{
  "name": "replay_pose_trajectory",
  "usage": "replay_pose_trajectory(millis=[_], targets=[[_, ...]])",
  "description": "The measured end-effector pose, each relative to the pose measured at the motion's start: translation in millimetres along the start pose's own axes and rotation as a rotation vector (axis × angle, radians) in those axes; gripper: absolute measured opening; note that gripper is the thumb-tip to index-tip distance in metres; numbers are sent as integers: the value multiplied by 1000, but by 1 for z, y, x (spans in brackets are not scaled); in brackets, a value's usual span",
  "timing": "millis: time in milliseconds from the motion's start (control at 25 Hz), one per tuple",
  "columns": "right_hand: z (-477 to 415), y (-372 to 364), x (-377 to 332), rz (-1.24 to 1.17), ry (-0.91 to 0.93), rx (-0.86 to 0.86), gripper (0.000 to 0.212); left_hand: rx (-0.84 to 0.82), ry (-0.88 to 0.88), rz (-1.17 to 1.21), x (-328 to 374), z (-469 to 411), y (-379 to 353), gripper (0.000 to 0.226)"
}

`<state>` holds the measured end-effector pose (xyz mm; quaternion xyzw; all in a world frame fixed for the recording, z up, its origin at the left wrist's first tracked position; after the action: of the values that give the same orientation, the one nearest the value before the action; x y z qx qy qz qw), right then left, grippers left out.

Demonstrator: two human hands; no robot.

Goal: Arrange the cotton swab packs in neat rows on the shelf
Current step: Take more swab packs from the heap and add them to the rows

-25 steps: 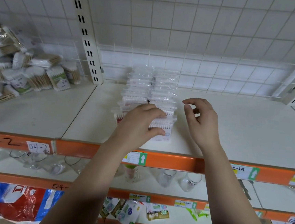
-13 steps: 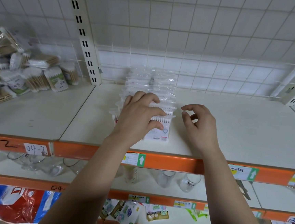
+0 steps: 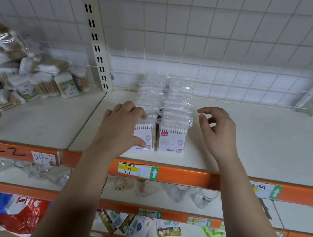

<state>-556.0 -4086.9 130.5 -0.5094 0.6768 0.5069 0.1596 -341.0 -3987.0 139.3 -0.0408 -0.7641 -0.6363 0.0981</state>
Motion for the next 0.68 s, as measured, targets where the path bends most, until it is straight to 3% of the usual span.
replay_pose_trajectory(millis=[240, 520, 680], targets=[[-5, -3, -7, 0, 8, 6, 17, 3, -97, 81, 4, -6, -2, 56], [-25, -3, -40, -18, 55, 68, 20, 40, -111, 157, -12, -3, 6, 61], [-36, -6, -59, -34, 51, 68, 18, 105, -132, 182, -20, 3, 26, 46]])
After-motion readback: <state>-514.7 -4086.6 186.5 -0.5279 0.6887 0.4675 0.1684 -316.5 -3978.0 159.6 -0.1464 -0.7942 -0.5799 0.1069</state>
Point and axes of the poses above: each hand's wrist, its own z-axis away from the middle knuckle, its own y-axis out of the back of the hand, x = y × z, the point moved 10 cm from there along -z, towards the middle knuckle, and after that the axes turned 7 degrees about -x, right-handed, at the moved point
